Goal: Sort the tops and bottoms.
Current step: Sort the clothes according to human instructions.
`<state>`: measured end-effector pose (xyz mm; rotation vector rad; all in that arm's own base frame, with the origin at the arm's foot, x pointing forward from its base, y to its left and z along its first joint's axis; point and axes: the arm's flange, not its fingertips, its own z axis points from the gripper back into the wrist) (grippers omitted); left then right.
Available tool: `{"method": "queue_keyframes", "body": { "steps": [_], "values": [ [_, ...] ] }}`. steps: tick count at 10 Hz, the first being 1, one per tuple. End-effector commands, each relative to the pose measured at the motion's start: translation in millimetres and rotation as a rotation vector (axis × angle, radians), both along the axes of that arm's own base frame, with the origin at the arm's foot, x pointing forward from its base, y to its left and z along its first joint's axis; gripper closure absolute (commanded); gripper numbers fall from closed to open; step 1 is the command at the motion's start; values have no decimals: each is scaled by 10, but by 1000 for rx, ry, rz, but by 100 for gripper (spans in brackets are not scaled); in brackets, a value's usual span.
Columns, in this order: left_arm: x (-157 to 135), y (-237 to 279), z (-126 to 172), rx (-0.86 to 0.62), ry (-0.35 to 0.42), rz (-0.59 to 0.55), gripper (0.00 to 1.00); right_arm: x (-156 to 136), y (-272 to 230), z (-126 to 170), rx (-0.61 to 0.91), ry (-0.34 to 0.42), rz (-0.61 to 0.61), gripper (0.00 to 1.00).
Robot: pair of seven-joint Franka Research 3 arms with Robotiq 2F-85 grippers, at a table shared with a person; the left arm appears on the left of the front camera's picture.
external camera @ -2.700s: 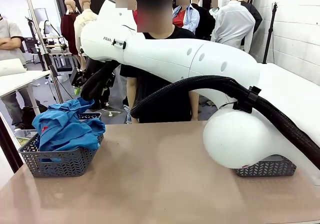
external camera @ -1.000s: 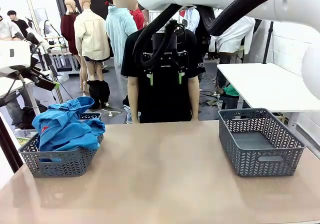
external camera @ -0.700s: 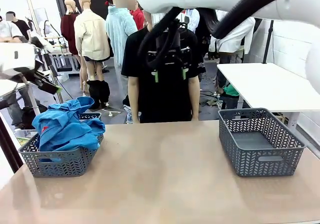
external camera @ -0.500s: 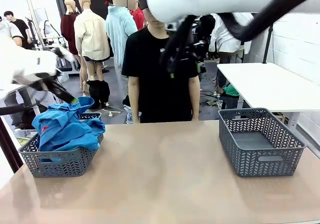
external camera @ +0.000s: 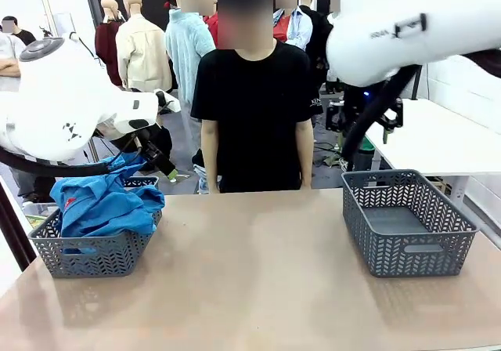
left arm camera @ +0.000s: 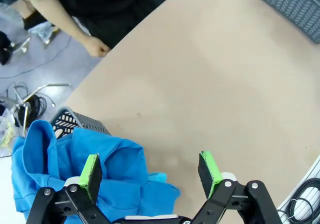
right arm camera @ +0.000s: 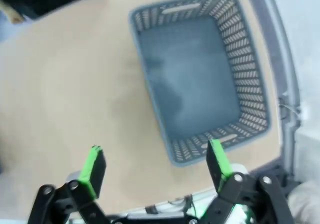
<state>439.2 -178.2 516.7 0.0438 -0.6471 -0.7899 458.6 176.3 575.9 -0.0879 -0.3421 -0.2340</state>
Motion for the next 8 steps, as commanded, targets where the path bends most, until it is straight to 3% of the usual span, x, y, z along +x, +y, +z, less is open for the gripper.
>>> {"method": "queue_keyframes", "body": {
  "steps": [1, 8],
  "values": [
    [-42, 75, 54, -9, 24, 31, 0, 98, 183, 63, -14, 3, 36, 0],
    [0, 0, 0, 0, 0, 0, 0, 98, 183, 63, -14, 3, 36, 0]
  ]
}}
